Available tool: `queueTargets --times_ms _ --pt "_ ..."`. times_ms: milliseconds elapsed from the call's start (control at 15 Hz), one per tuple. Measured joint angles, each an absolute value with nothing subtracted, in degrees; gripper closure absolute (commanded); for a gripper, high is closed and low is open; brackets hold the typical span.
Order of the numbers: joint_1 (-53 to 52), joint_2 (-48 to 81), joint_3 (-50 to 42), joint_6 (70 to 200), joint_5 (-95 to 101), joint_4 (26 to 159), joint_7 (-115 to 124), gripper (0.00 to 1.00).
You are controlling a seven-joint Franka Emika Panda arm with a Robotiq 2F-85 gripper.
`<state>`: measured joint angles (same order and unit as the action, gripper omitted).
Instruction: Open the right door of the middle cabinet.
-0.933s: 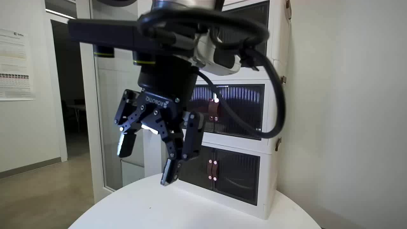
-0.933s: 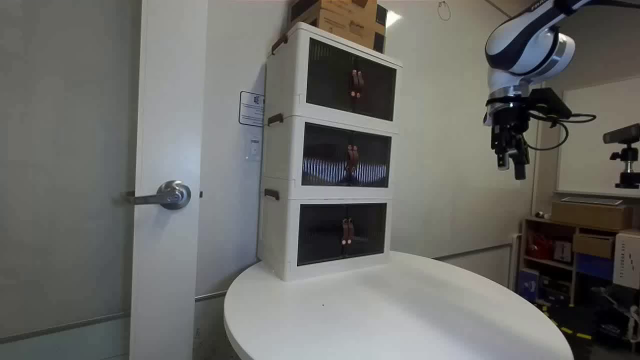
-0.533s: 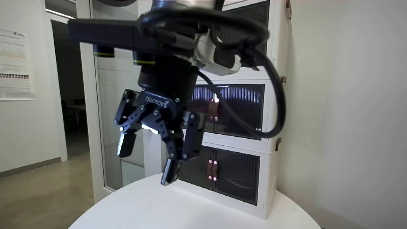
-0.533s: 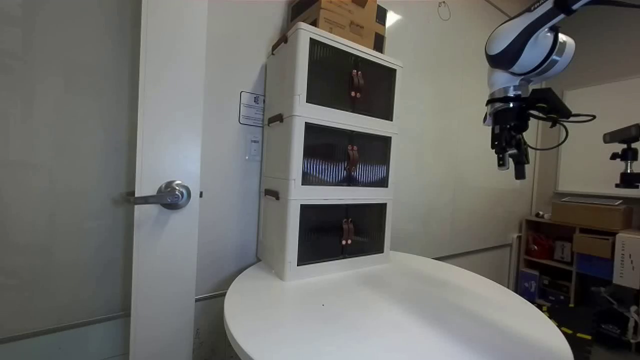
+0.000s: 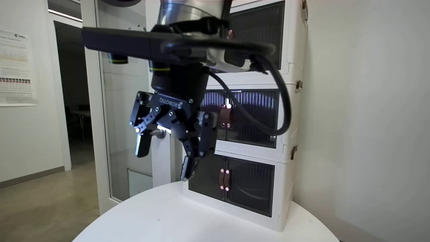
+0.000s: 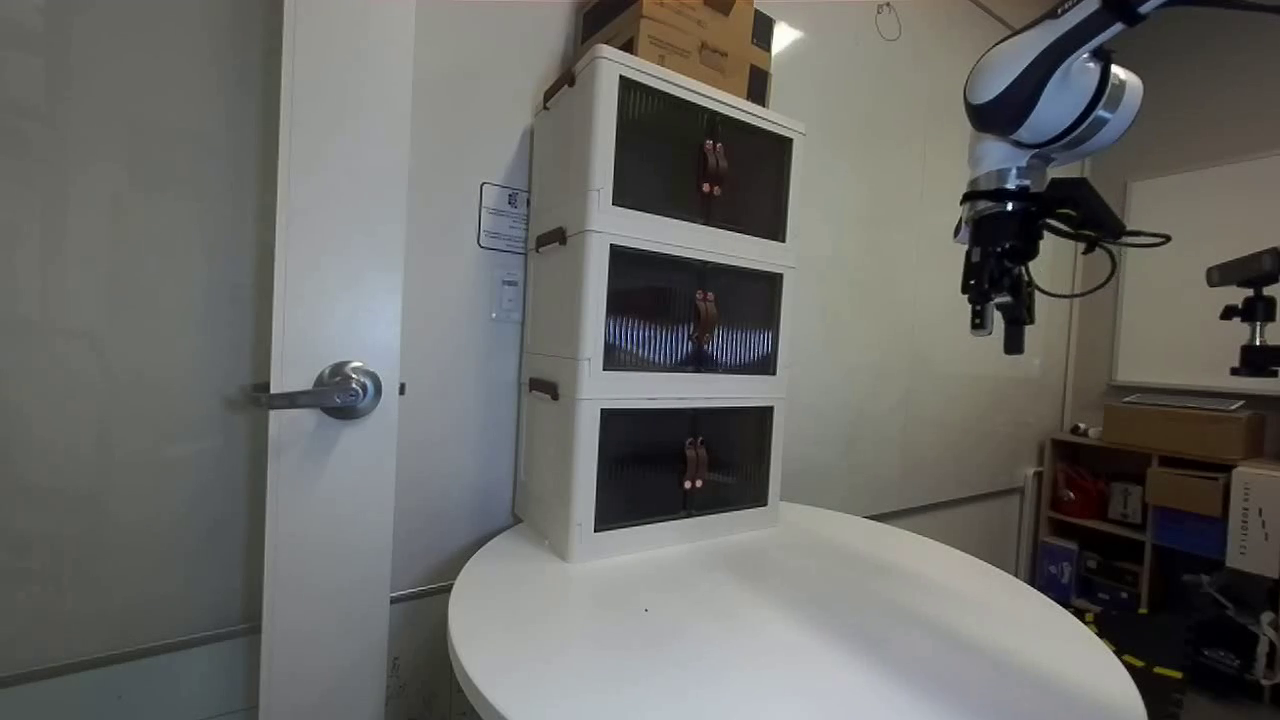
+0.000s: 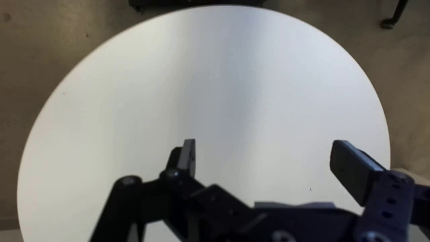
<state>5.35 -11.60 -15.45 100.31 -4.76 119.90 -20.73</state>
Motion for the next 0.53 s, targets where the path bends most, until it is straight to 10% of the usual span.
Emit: queueTargets --times_ms 533 --pt "3.8 -7.2 -13.5 114.3 -23.1 112.7 -34.0 0.0"
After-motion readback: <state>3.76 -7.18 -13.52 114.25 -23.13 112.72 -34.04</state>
